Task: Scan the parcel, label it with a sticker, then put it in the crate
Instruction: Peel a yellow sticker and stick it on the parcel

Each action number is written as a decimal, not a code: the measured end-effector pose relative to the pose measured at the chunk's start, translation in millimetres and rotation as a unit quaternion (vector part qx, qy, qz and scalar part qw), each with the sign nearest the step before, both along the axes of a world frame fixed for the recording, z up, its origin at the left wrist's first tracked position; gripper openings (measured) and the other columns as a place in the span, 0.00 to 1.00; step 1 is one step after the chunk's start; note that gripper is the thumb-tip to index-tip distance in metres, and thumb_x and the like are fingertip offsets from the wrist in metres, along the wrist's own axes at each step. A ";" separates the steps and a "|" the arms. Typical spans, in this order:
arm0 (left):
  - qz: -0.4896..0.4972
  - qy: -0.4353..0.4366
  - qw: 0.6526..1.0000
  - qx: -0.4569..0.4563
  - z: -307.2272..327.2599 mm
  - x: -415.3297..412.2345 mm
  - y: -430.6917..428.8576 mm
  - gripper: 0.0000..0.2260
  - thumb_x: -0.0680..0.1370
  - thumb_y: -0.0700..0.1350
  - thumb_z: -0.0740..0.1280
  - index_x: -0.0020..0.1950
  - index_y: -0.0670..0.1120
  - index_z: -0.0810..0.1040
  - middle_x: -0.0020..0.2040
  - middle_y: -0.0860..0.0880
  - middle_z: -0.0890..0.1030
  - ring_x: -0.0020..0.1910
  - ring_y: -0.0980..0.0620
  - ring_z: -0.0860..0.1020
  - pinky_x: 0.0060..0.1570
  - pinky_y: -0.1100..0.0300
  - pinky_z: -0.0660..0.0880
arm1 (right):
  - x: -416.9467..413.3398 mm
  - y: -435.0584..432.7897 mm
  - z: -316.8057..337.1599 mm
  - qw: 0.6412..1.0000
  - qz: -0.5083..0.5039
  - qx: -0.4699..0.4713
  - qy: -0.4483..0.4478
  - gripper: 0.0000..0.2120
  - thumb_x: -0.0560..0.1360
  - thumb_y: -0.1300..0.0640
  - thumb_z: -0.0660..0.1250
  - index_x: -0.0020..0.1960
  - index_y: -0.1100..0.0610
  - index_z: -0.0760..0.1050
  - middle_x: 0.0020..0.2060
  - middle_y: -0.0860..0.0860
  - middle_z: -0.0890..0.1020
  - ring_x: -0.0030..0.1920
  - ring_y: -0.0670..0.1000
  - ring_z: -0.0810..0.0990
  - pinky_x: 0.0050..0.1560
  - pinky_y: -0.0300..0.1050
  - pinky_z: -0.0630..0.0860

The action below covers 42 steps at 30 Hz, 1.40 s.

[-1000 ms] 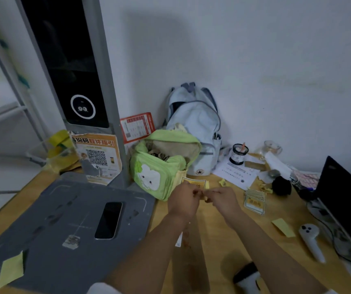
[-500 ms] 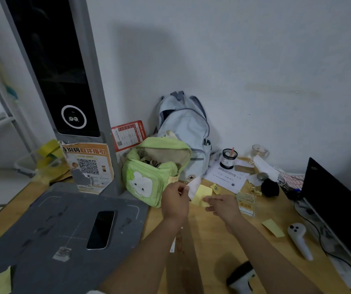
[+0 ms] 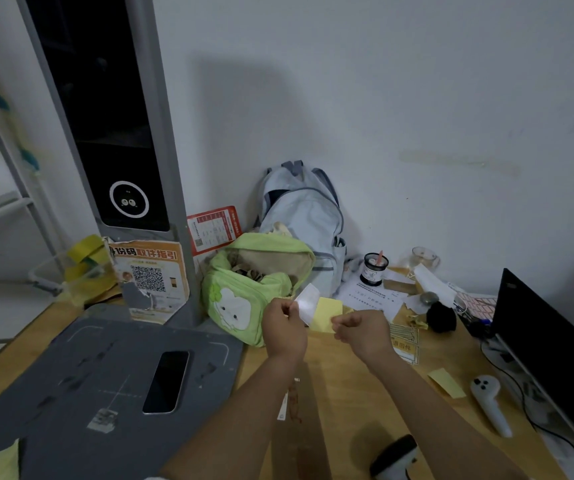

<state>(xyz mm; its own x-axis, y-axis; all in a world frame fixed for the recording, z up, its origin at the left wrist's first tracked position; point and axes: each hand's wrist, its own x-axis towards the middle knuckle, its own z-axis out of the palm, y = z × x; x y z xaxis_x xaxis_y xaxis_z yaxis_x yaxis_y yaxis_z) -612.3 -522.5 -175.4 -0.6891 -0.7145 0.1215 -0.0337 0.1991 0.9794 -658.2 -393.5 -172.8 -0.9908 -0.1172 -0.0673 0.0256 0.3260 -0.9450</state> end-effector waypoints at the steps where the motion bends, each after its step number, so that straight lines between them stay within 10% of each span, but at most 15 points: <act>1: 0.005 -0.001 1.000 0.006 0.7 0.1 -0.1 0.08 0.79 0.38 0.62 0.39 0.43 0.72 0.35 0.52 0.74 0.39 0.49 0.73 0.41 0.57 0.69 | -0.2 -0.3 1.4 1.000 -0.003 0.002 0.006 0.12 0.70 0.71 0.71 0.33 0.57 0.82 0.40 0.64 0.85 0.29 0.50 0.79 0.47 0.54 0.81; 9: 0.029 -0.007 0.998 0.050 4.2 0.7 -0.8 0.08 0.79 0.37 0.61 0.40 0.42 0.72 0.41 0.45 0.76 0.41 0.47 0.74 0.43 0.54 0.73 | -0.6 -0.6 8.3 0.995 0.008 0.073 0.066 0.04 0.70 0.69 0.72 0.43 0.64 0.85 0.36 0.61 0.86 0.28 0.45 0.79 0.37 0.37 0.78; 18: 0.041 -0.008 0.989 0.142 2.2 -7.0 -0.2 0.11 0.78 0.36 0.61 0.37 0.47 0.71 0.44 0.42 0.78 0.47 0.39 0.79 0.48 0.48 0.76 | -5.8 2.1 13.6 0.983 0.013 0.143 0.117 0.06 0.71 0.69 0.70 0.45 0.64 0.85 0.41 0.60 0.86 0.33 0.49 0.81 0.39 0.39 0.78; 22: 0.208 -0.022 0.941 0.266 -3.7 1.0 -66.7 0.13 0.80 0.38 0.55 0.59 0.37 0.76 0.61 0.34 0.77 0.61 0.37 0.75 0.49 0.55 0.74 | -25.4 58.3 6.8 0.936 -0.017 0.332 0.116 0.10 0.74 0.65 0.66 0.50 0.60 0.85 0.49 0.56 0.87 0.50 0.54 0.84 0.51 0.43 0.77; 26: 0.224 -0.006 0.953 0.204 -1.0 3.3 -107.7 0.08 0.80 0.38 0.60 0.49 0.36 0.76 0.53 0.32 0.79 0.48 0.37 0.78 0.47 0.46 0.77 | -40.5 97.0 -0.9 0.944 -0.026 0.325 0.047 0.06 0.74 0.65 0.68 0.46 0.64 0.84 0.45 0.61 0.86 0.47 0.58 0.83 0.49 0.47 0.79; 34: 0.114 0.038 0.956 0.269 4.3 -14.7 -66.8 0.12 0.80 0.37 0.60 0.37 0.46 0.72 0.37 0.50 0.76 0.30 0.48 0.79 0.29 0.58 0.75 | -32.9 46.2 -28.8 0.971 0.064 0.229 -0.037 0.11 0.73 0.61 0.71 0.52 0.68 0.82 0.41 0.59 0.83 0.40 0.52 0.78 0.43 0.43 0.73; 42: 0.095 -0.061 0.976 0.184 -30.3 -17.6 -55.7 0.04 0.75 0.39 0.68 0.39 0.45 0.78 0.43 0.41 0.83 0.42 0.43 0.80 0.47 0.50 0.79 | -50.5 27.8 -45.9 0.960 0.127 0.237 -0.084 0.26 0.73 0.57 0.71 0.70 0.58 0.71 0.70 0.55 0.72 0.69 0.54 0.71 0.62 0.43 0.69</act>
